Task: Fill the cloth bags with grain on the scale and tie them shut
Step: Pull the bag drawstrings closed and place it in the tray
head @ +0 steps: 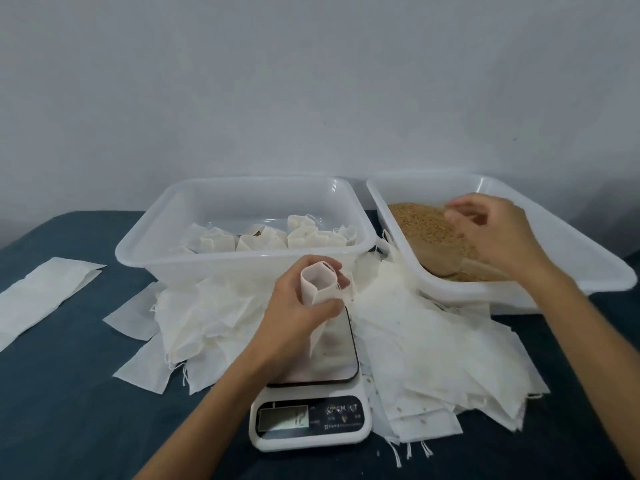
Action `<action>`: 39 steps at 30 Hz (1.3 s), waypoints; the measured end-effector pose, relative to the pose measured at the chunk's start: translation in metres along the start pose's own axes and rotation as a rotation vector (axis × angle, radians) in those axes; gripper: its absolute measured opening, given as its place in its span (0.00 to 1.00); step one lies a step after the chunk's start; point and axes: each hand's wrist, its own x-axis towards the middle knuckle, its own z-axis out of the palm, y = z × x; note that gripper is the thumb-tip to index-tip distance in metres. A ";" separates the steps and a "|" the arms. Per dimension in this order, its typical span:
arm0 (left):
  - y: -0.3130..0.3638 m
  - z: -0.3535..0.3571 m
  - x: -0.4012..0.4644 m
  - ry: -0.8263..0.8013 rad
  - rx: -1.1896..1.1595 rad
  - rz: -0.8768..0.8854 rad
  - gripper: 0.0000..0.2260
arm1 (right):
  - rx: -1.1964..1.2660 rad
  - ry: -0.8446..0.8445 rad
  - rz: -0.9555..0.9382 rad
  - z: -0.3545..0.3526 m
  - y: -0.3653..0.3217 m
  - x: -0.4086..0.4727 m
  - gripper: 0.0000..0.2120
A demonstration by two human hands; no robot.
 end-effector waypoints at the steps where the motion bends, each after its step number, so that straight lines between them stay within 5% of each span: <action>1: -0.001 0.000 0.000 -0.012 -0.009 -0.021 0.15 | -0.136 -0.069 0.057 -0.007 0.015 0.009 0.13; 6: -0.003 0.001 0.001 0.008 -0.025 -0.073 0.13 | -0.507 -0.400 0.202 -0.023 0.053 0.029 0.24; 13: -0.003 0.002 0.000 0.038 -0.035 -0.085 0.12 | -0.635 -0.527 0.159 0.000 0.068 0.035 0.07; 26: 0.000 0.003 0.000 0.044 -0.042 -0.114 0.14 | -1.034 -0.172 0.087 -0.005 0.064 0.060 0.05; 32: 0.001 0.002 0.000 0.033 -0.049 -0.107 0.14 | -0.858 -0.287 -0.115 0.001 0.063 0.060 0.09; 39: -0.002 0.000 0.001 0.047 -0.064 -0.097 0.14 | -0.457 -0.252 0.199 -0.008 0.078 0.054 0.13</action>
